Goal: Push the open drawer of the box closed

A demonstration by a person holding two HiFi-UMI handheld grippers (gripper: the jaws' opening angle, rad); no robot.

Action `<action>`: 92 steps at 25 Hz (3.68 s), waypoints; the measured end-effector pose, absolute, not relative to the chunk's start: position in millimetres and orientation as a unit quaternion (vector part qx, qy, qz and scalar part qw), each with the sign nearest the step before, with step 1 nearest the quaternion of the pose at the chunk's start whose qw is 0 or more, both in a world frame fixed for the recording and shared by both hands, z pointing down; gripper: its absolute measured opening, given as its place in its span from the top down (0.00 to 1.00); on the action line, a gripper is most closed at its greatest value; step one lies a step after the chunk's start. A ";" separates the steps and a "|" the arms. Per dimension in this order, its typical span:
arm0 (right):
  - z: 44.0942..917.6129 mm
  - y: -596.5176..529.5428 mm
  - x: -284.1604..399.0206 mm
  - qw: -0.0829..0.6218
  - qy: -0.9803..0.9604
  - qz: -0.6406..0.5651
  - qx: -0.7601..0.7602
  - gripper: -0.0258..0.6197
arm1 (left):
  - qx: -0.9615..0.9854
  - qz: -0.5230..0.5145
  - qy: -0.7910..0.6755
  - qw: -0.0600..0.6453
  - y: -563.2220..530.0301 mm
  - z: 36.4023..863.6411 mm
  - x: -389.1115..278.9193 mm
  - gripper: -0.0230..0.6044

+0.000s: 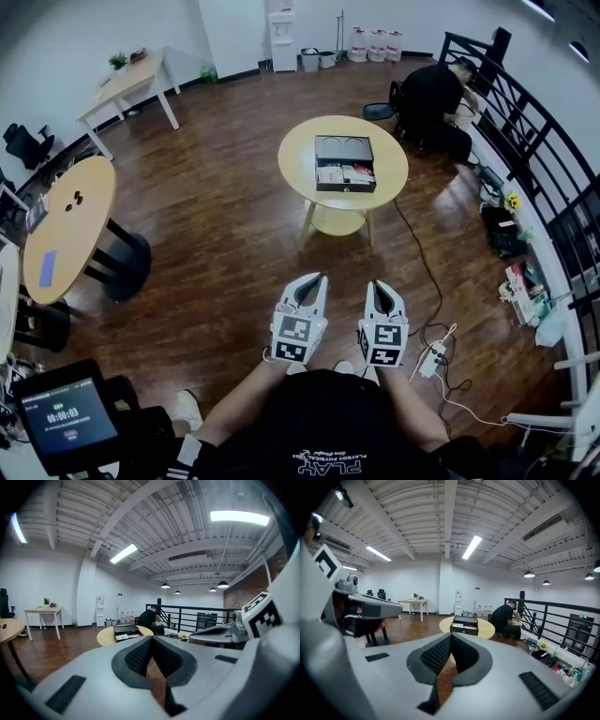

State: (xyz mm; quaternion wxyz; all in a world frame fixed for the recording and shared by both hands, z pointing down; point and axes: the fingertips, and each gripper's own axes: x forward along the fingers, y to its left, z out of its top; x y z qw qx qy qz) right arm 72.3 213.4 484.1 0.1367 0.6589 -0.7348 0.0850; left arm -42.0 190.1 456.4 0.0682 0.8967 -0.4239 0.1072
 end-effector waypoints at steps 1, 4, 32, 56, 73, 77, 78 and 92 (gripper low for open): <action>480.9 209.8 63.9 0.138 -0.733 0.086 0.660 0.95 | 0.897 0.107 -0.423 0.068 185.8 453.1 -50.7 0.97; 477.3 204.7 45.4 0.132 -0.731 0.090 0.664 0.95 | 0.899 0.108 -0.419 0.068 180.4 450.2 -69.6 0.97; 517.1 134.2 36.4 0.137 -0.745 0.124 0.641 0.95 | 0.889 0.127 -0.427 0.103 111.2 483.2 -73.9 0.97; 528.4 -26.2 102.1 0.122 -0.790 0.134 0.586 0.95 | 0.869 0.159 -0.454 0.117 -28.6 495.6 28.2 0.97; 542.7 -79.4 103.9 0.134 -0.801 0.149 0.565 0.95 | 0.845 0.177 -0.488 0.128 -93.1 512.5 22.0 0.97; 545.6 -120.7 97.2 0.141 -0.799 0.153 0.564 0.95 | 0.846 0.180 -0.485 0.128 -134.1 520.0 12.6 0.97; 547.6 -132.9 95.2 0.144 -0.798 0.155 0.564 0.95 | 0.847 0.180 -0.484 0.127 -146.7 523.2 9.0 0.97; 568.6 -188.5 91.9 0.156 -0.781 0.190 0.575 0.95 | 0.853 0.188 -0.466 0.143 -203.8 541.8 10.3 0.97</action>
